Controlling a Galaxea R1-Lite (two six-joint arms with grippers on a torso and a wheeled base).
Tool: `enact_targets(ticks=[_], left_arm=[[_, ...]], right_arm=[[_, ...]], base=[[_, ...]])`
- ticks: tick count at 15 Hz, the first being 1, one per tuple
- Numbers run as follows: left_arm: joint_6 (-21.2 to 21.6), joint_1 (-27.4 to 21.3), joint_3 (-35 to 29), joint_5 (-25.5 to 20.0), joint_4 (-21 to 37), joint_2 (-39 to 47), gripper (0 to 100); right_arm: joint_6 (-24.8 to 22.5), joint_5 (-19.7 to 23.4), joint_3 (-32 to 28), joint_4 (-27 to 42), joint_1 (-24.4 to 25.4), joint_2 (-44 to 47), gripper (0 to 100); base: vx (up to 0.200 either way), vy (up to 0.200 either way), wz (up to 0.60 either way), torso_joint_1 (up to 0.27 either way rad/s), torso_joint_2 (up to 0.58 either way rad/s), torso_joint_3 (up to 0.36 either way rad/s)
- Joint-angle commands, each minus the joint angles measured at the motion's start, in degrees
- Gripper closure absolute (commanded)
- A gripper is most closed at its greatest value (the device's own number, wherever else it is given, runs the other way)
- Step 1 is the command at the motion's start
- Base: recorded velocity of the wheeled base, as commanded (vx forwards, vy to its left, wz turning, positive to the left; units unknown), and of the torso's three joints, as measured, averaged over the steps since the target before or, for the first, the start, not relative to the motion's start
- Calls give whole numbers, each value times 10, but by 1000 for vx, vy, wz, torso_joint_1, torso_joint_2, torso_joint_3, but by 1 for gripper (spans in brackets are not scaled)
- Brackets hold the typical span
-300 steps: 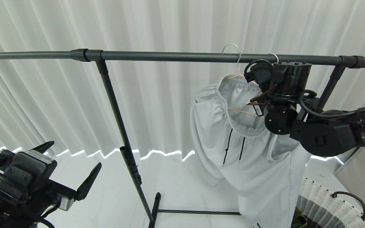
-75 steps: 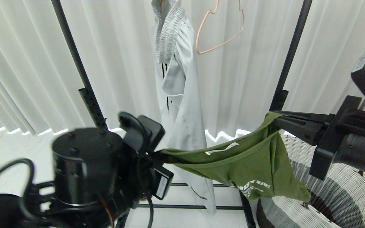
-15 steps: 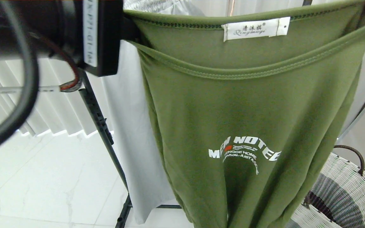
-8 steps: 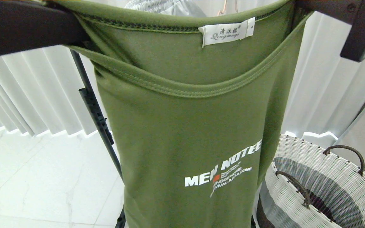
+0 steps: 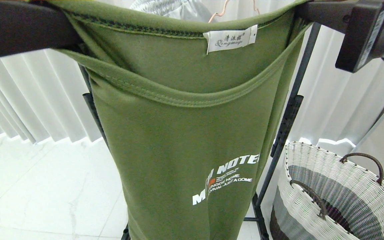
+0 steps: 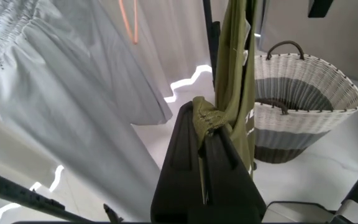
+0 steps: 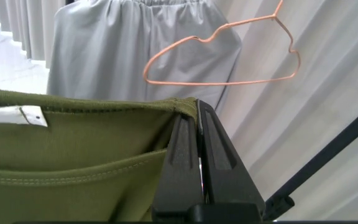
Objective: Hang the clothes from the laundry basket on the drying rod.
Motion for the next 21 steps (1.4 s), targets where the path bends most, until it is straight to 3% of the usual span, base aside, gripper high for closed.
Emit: enact_targets(ticks=[1, 6, 8, 11, 14, 17, 21], left_arm=[[1, -3, 0, 0, 0, 3, 100], [1, -3, -3, 3, 0, 3, 100], [1, 22, -9, 4, -3, 15, 100], [3, 66, -36, 4, -9, 54, 100], [12, 102, -109, 3, -10, 105, 100], [18, 130, -190, 4, -43, 167, 100], [39, 149, -193, 3, -45, 171, 100]], right_arm=[[0, -1, 1, 0, 0, -2, 100], [0, -5, -2, 12, -7, -16, 100], [0, -5, -1, 30, -17, -39, 100], [8, -4, 2, 112, -17, -93, 100], [11, -4, 0, 174, -14, -138, 100], [11, -4, 1, 225, 64, -168, 100], [10, -4, 4, 225, 82, -158, 100]], base=[[0, 0, 0, 0, 0, 0], [0, 0, 0, 0, 0, 0], [0, 0, 0, 0, 0, 0], [0, 0, 0, 0, 0, 0], [0, 0, 0, 0, 0, 0], [0, 0, 0, 0, 0, 0], [0, 0, 0, 0, 0, 0]])
